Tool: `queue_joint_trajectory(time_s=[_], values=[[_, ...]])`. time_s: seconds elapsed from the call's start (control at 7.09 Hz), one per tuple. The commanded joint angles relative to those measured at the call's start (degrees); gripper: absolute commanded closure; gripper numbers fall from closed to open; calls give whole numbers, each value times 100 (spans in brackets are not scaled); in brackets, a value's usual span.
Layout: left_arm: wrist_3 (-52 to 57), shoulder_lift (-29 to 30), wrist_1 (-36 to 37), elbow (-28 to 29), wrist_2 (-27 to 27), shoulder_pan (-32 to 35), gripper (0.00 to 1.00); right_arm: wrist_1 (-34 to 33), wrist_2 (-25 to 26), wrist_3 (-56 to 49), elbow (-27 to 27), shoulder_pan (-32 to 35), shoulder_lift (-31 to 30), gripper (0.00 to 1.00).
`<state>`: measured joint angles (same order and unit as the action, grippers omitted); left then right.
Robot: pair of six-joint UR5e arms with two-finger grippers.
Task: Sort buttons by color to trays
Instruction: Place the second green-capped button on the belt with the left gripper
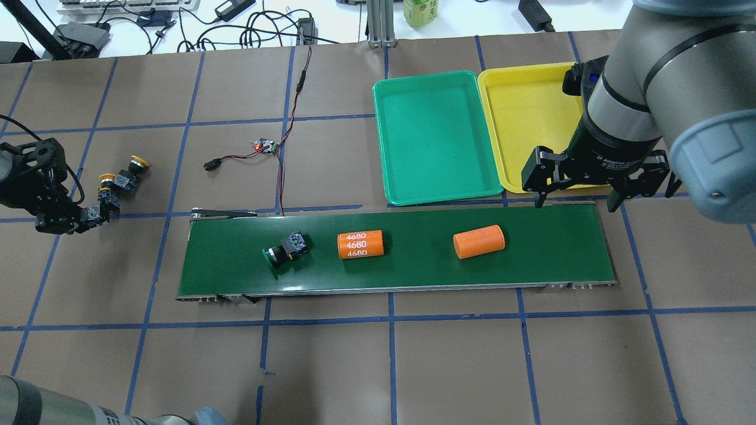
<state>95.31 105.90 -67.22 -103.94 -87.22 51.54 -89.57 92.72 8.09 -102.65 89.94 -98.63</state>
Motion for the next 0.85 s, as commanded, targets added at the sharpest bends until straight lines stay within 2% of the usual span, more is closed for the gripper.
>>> queue_joint_trajectory(time_s=[0.0, 0.42, 0.71], values=[[-2270, -638, -406, -143, 3, 643, 100, 10, 0, 0, 0, -2, 2, 0], [-5809, -1368, -327, -915, -49, 2250, 100, 19, 9, 0, 0, -11, 2, 0], [-7623, -1414, -283, -1093, -67, 3008, 100, 10, 9, 0, -79, -20, -7, 0]])
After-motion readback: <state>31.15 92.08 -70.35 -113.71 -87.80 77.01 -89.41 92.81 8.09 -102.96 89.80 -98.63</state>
